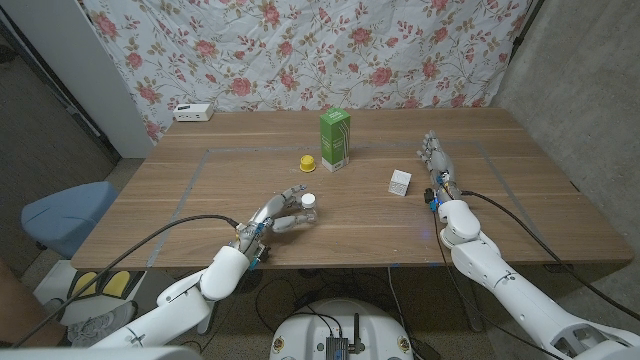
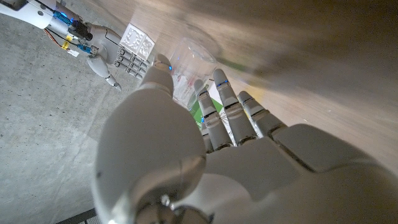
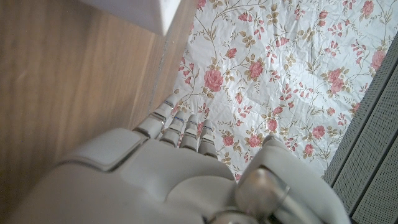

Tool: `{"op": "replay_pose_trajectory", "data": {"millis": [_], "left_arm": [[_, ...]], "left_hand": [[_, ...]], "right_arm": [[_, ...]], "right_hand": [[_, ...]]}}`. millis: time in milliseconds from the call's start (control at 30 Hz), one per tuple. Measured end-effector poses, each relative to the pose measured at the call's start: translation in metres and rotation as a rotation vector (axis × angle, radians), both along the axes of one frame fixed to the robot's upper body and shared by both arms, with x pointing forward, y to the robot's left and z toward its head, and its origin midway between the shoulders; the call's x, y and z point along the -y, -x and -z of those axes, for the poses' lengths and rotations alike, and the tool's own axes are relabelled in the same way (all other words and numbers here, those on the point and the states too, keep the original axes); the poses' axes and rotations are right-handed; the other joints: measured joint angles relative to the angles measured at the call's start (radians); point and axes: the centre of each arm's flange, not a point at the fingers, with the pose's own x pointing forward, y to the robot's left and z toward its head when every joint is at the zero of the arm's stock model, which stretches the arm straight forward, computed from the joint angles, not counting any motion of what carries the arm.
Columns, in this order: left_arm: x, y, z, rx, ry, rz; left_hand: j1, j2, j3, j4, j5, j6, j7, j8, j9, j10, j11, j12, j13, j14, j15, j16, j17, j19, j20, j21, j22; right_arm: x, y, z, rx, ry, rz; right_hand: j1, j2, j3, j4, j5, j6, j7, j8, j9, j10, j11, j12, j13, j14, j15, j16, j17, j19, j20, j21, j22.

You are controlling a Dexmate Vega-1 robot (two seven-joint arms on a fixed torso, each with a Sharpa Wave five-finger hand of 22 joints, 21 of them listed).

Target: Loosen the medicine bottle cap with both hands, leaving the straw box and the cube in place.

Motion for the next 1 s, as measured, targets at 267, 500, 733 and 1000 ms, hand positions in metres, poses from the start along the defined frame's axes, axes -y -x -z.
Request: {"op": "replay_pose_trajectory", "data": {"millis": [267, 500, 733, 1000], "left_arm": [[0.003, 0.0, -0.007, 0.021, 0.008, 0.0], [0.007, -0.002, -0.016, 0.039, 0.017, 0.0], [0.014, -0.006, -0.022, 0.047, 0.028, 0.011], [0.022, -0.01, -0.029, 0.044, 0.046, 0.035]], "left_hand": [[0.0, 0.0, 0.003, 0.003, 0.0, 0.0, 0.0, 0.0, 0.0, 0.0, 0.0, -0.004, 0.0, 0.003, 0.003, -0.004, 0.0, 0.009, 0.002, 0.0, 0.0], [0.004, 0.004, 0.005, 0.002, 0.0, 0.0, 0.0, -0.001, 0.0, 0.0, 0.0, -0.004, 0.0, 0.009, -0.002, -0.008, 0.0, 0.011, 0.0, 0.0, 0.0], [0.004, 0.004, 0.017, 0.0, 0.0, 0.01, 0.007, -0.004, 0.001, 0.005, 0.006, -0.012, 0.0, 0.009, -0.002, -0.011, 0.0, 0.087, 0.0, 0.018, 0.0], [0.01, -0.002, 0.036, -0.005, -0.008, 0.011, 0.007, -0.004, 0.005, 0.003, 0.011, -0.016, 0.004, 0.016, -0.005, -0.011, 0.0, 0.236, 0.032, 0.042, 0.0]], "right_arm": [[0.0, -0.002, -0.002, -0.007, 0.015, -0.005], [0.0, -0.002, -0.007, -0.01, 0.031, -0.008], [0.001, -0.002, -0.009, -0.019, 0.043, -0.007], [0.003, -0.001, -0.015, -0.018, 0.06, -0.006]], "right_hand": [[0.0, 0.0, 0.0, 0.0, 0.0, 0.0, 0.0, 0.0, 0.0, 0.0, 0.0, 0.0, 0.0, 0.0, 0.0, 0.0, 0.0, 0.0, 0.0, 0.0, 0.0], [0.0, 0.0, 0.0, 0.0, 0.0, 0.0, 0.0, 0.0, 0.0, 0.0, 0.0, 0.0, 0.0, 0.0, 0.0, 0.0, 0.0, 0.0, 0.0, 0.0, 0.0], [0.0, 0.0, 0.0, 0.0, 0.0, 0.0, 0.0, 0.0, 0.0, 0.0, 0.0, 0.0, 0.0, 0.0, 0.0, 0.0, 0.0, 0.0, 0.0, 0.0, 0.0], [-0.002, 0.002, 0.0, 0.0, 0.0, 0.0, 0.0, 0.0, 0.0, 0.0, 0.0, 0.0, 0.0, 0.0, 0.0, 0.0, 0.0, 0.0, 0.0, 0.0, 0.0]]}}
